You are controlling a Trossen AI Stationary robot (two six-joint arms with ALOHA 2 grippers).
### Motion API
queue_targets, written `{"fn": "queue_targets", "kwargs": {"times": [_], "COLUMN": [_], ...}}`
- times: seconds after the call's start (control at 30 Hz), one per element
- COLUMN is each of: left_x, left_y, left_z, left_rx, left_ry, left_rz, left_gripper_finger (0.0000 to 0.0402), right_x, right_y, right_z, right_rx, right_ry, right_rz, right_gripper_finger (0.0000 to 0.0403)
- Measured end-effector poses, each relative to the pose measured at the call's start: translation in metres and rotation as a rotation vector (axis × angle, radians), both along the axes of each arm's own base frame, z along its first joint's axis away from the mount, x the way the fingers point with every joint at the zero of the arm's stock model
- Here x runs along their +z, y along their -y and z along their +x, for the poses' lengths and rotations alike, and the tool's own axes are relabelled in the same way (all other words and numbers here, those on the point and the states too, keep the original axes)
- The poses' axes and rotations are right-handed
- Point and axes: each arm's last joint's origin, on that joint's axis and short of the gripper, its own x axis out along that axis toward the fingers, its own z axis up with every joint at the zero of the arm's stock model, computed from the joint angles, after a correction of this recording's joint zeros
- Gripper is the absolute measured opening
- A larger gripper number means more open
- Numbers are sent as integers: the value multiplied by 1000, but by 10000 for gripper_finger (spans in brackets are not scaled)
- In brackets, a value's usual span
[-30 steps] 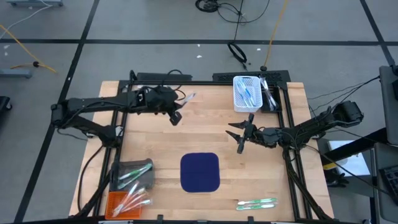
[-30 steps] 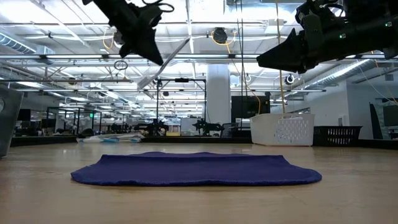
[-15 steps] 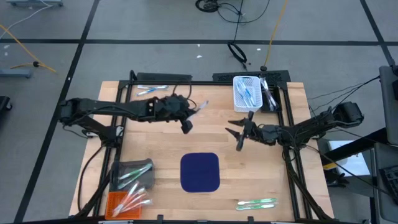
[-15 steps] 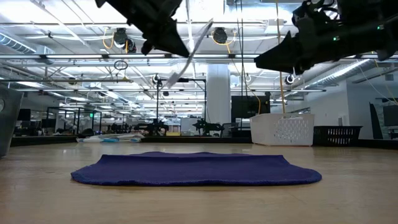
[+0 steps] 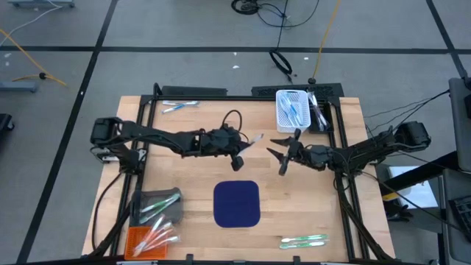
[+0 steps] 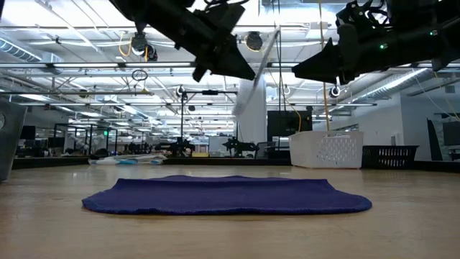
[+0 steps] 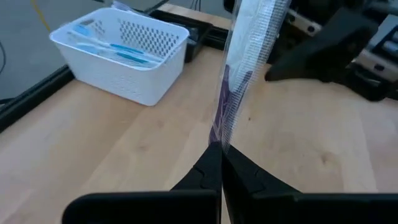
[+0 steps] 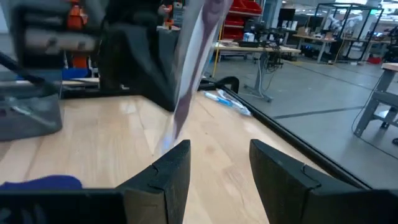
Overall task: Pick & Place Toothbrushes
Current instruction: Put the violet toothbrush into the black basket
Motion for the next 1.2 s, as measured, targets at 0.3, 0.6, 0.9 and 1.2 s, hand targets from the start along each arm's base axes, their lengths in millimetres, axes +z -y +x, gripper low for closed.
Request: {"fn": "queue_targets", "kwargs": {"times": [0.3,0.6,0.9,1.2], "left_x": [-15,-35,-36,-38], "left_y": [8,13,16,16], "left_z": [18,34,39,39], "left_rx": [-23,-36,-44,-38], "left_ry": [88,178,237,235], "left_rz": [0,-1,-2,-12], "left_gripper_finger": [0,0,0,1], "right_x": [13,19,18,18], "right_y": [-2,-5,-5,-5], "right_z": [0,0,0,0], "right_rx": [14,119,116,116], "right_ry": [137,207,201,192], "right_rz": [11,38,39,33], "right_gripper_finger": [155,155,112,5]}}
